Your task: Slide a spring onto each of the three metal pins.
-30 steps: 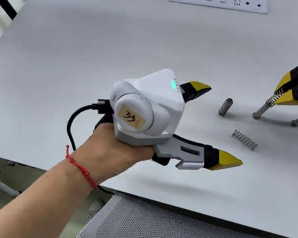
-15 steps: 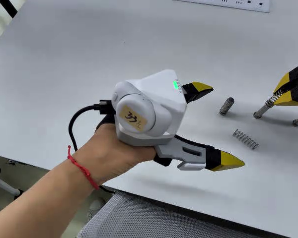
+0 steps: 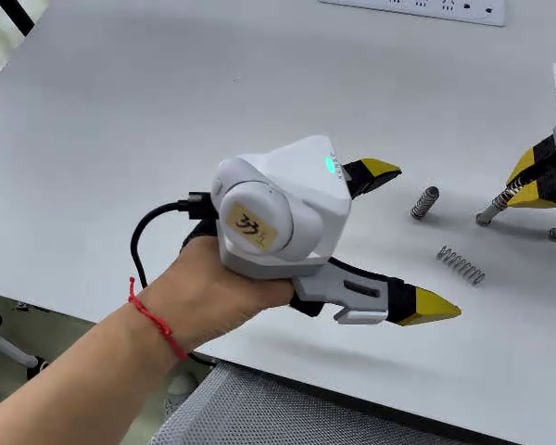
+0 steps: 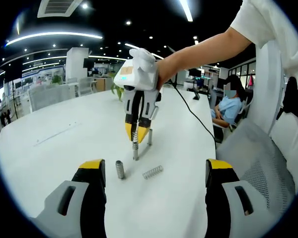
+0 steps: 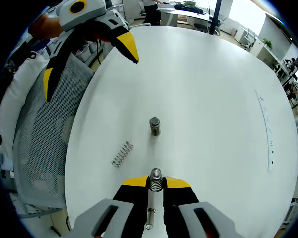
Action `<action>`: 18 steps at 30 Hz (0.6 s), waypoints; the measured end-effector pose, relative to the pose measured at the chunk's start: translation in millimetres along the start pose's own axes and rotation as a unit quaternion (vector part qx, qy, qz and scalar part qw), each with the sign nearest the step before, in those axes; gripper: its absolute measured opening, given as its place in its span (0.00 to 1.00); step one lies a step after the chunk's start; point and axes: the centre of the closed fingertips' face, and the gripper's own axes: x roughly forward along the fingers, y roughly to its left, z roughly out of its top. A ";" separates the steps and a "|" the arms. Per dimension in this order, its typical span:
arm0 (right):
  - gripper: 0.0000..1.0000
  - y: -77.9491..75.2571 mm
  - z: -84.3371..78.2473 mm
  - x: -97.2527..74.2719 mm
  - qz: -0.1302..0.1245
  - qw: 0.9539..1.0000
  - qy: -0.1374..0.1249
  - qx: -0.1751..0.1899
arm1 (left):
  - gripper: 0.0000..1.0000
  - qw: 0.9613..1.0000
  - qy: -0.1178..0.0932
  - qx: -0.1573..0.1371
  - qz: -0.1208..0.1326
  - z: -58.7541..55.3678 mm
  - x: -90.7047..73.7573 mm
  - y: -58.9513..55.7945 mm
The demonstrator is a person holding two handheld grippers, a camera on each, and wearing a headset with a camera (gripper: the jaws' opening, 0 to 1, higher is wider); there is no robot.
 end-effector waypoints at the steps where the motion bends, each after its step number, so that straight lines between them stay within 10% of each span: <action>1: 0.07 0.3 0.2 0.9 0.000 1.000 0.001 -0.002 | 0.82 1.000 0.000 0.000 0.000 0.0 0.1 -0.1; 18: 0.07 1.5 -1.9 16.1 -0.002 1.000 0.003 -0.003 | 0.81 1.000 0.001 -0.003 -0.002 -2.0 1.9 0.0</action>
